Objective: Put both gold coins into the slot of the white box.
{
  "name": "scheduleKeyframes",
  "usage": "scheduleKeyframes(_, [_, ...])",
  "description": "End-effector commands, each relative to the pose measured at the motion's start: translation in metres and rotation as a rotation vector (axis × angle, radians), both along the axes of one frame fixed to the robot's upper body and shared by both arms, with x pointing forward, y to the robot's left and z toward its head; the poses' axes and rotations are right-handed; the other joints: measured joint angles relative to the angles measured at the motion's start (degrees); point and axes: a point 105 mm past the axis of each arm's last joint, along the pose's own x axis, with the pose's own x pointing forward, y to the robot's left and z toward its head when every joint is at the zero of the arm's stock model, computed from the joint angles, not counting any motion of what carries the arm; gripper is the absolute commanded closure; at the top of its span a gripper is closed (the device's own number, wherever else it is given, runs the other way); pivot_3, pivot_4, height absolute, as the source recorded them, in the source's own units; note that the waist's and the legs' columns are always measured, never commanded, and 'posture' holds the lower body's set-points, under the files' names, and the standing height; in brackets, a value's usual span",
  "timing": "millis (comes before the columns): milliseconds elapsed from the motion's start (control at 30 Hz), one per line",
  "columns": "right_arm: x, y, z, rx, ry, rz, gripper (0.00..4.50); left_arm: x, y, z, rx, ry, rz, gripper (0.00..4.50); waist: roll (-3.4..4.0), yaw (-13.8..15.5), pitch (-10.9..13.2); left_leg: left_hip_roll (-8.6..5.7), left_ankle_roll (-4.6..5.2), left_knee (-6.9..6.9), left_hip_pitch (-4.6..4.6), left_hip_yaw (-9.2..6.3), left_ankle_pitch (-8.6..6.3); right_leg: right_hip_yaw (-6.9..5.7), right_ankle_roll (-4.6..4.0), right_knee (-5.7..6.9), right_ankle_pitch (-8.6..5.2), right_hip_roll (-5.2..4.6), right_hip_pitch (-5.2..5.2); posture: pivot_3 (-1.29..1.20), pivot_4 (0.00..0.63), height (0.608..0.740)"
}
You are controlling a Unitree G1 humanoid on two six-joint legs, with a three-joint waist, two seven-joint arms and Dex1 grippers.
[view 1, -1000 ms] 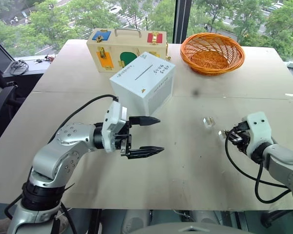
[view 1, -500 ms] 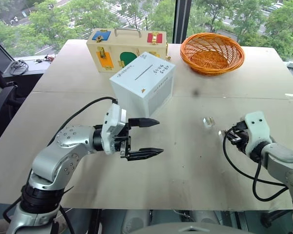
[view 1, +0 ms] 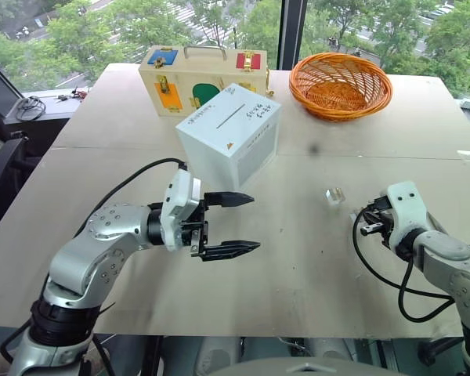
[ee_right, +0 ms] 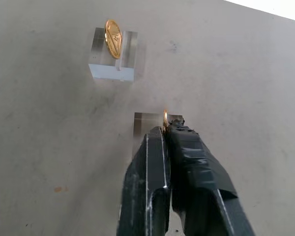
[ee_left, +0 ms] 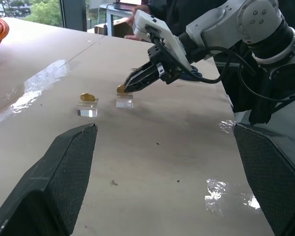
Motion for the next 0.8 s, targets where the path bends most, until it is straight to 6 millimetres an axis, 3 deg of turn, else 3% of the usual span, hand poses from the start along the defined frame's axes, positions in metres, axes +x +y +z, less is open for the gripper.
scheduleKeyframes(33, [0.001,0.001,0.007,-0.01,-0.035,0.011,4.47,-0.003,0.001,0.009,-0.003,-0.056,-0.004,0.0,0.0,0.0,0.0,0.0,0.0,0.0,0.0,0.0,0.0,0.0,0.0,0.0,0.0,0.0,0.0,0.0,0.15,0.74])
scheduleKeyframes(200, [0.0,-0.001,0.016,-0.002,-0.071,0.019,4.47,-0.001,0.0,0.011,-0.028,-0.034,0.005,0.0,0.0,0.0,0.0,0.01,0.0,0.0,0.0,0.0,0.0,0.0,0.01,0.0,-0.01,0.0,0.0,0.0,0.15,0.74])
scheduleKeyframes(333, [-0.007,0.004,0.035,0.04,-0.144,0.099,4.47,0.005,-0.005,0.025,-0.098,0.033,0.018,0.0,0.01,0.1,0.0,0.02,0.0,0.0,-0.02,-0.03,0.0,-0.02,0.04,0.0,-0.03,0.0,0.0,0.0,0.15,0.74])
scheduleKeyframes(533, [-0.038,0.043,0.092,0.297,-0.323,0.443,4.47,0.017,-0.023,0.051,-0.201,0.135,-0.037,0.0,-0.03,0.0,0.0,-0.02,0.0,0.01,-0.03,-0.06,0.0,-0.02,0.13,0.01,-0.05,0.04,0.02,0.0,0.15,0.74])
scheduleKeyframes(633, [-0.047,0.062,0.111,0.353,-0.357,0.579,4.5,0.02,-0.032,0.057,-0.213,0.147,-0.084,0.87,-0.03,-0.4,0.0,-0.02,0.0,0.03,0.03,-0.04,0.0,0.0,0.14,0.04,-0.05,0.1,0.05,0.0,0.15,0.74])
scheduleKeyframes(700, [-0.052,0.073,0.121,0.366,-0.371,0.658,4.5,0.023,-0.039,0.06,-0.22,0.15,-0.106,1.75,-0.04,-0.5,0.1,-0.05,0.0,0.03,0.04,-0.04,0.0,0.0,0.1,0.05,-0.03,0.1,0.05,0.0,0.15,0.74])
scheduleKeyframes(800, [-0.059,0.086,0.132,0.387,-0.384,0.743,4.5,0.024,-0.048,0.063,-0.226,0.163,-0.157,1.75,-0.06,-0.5,0.1,-0.07,0.0,0.03,0.01,-0.05,0.0,-0.01,-0.05,0.05,0.05,0.1,0.04,0.0,0.15,0.74])
